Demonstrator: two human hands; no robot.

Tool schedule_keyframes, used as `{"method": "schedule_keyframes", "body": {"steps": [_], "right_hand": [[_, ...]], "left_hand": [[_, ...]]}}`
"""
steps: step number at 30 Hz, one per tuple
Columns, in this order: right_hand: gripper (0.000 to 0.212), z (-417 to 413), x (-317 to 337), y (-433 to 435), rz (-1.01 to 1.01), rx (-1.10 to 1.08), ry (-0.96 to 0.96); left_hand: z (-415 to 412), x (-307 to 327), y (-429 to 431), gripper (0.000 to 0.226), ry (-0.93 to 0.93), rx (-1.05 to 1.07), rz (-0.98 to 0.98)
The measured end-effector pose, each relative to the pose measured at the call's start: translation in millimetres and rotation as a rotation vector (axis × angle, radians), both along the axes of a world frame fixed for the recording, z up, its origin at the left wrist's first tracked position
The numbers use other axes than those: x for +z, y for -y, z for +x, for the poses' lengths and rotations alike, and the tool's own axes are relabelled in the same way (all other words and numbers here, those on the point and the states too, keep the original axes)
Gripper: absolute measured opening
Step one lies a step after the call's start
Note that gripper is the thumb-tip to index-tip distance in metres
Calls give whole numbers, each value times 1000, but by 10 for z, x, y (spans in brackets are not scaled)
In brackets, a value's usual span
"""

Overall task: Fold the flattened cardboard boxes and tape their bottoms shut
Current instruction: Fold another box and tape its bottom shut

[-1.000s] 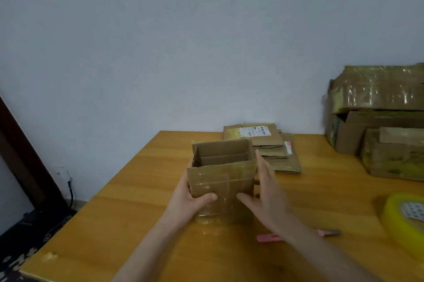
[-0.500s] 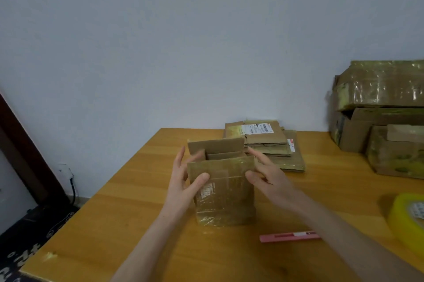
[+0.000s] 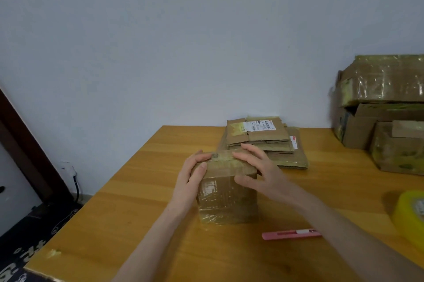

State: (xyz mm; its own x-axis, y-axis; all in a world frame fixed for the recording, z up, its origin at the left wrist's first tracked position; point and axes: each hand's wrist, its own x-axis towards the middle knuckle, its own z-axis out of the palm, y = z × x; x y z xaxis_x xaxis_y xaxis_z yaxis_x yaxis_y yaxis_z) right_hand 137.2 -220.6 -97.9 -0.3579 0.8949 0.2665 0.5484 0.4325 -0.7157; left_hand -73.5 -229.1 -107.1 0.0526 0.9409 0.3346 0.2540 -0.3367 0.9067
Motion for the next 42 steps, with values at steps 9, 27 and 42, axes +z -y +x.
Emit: {"method": "schedule_keyframes", "body": {"steps": [9,27,42], "right_hand": [[71,433,141,106,98,-187,40],[74,458,133,193,119,-236,505],[90,616,195,448,-55,-231,55]], "left_hand": [[483,242,-130,26,-74,-61,35],[744,289,-33,62,-1251,52,331],[821,437,103,62,-1358,-8,215]]}}
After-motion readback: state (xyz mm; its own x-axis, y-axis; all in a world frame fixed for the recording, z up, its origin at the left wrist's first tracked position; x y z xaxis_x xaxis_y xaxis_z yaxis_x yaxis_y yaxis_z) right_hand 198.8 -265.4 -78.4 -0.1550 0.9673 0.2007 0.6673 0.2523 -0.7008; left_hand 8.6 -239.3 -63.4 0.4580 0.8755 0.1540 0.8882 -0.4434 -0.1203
